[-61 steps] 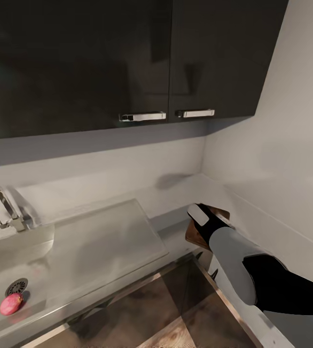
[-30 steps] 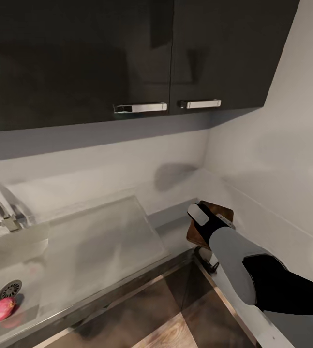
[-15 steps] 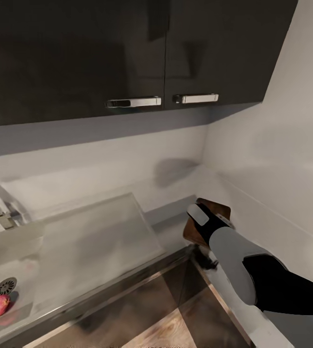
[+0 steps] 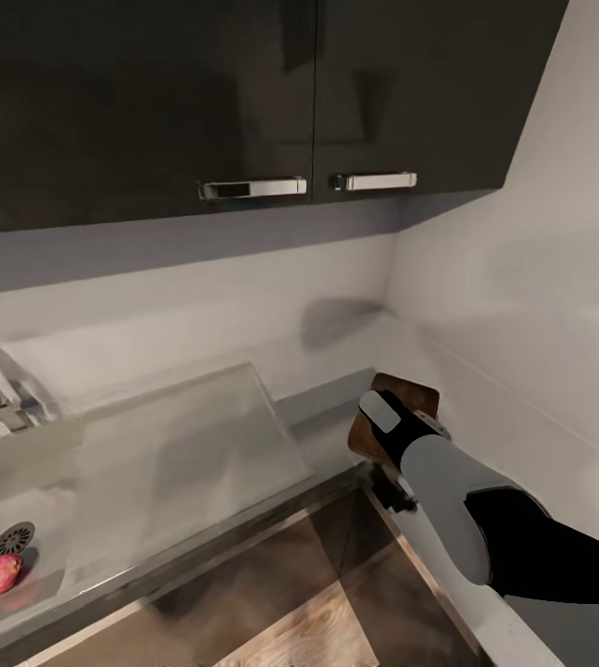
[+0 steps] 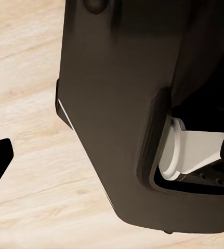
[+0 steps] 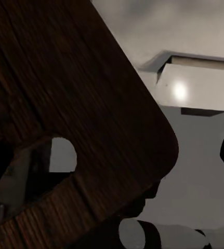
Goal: In the kitchen, take the Vidalia onion out of the sink, dice it on the chopping board with the paring knife, put the diced onion into the bowl on the countertop, then place both the paring knife and the chopping board into the sink.
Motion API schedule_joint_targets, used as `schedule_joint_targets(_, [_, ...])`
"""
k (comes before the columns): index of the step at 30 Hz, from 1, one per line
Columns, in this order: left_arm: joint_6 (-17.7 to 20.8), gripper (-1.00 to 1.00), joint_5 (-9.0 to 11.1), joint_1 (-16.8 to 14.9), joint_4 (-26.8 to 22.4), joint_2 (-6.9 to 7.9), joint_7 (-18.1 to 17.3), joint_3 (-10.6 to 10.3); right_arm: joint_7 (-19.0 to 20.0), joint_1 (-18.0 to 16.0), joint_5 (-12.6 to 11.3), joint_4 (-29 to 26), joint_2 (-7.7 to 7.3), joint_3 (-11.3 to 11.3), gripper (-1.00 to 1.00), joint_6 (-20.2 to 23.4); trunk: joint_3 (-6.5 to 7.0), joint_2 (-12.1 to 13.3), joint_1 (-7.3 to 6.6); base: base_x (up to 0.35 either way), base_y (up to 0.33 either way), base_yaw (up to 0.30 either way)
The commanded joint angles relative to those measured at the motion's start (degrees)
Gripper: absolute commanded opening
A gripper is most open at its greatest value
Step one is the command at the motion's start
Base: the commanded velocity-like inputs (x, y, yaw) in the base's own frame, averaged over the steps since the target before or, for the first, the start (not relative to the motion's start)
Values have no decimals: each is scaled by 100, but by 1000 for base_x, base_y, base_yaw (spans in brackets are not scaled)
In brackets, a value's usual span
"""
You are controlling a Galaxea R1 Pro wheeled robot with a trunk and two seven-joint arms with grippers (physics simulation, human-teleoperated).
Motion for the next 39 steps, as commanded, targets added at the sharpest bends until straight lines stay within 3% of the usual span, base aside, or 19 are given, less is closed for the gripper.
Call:
schedule_joint_targets(1, [-31,100,25,-4,11,1,-1,18,-31,-3,-31,-5,-4,42,100,60,-10,-11,2,-105,0,0])
schedule_joint_targets(17, [-34,100,25,-4,11,5,-2,18,-15,-3,-22,3,-4,52,100,60,-11,-11,2,-11,0,0])
schedule_joint_targets(29, [-39,100,25,-4,11,29,-10,18,7,-3,308,12,64,77,100,60,-11,-11,2,0,0,0])
schedule_joint_targets(39, [-39,100,25,-4,11,24,-10,18,38,-3,344,32,31,67,100,60,-12,-11,2,0,0,0])
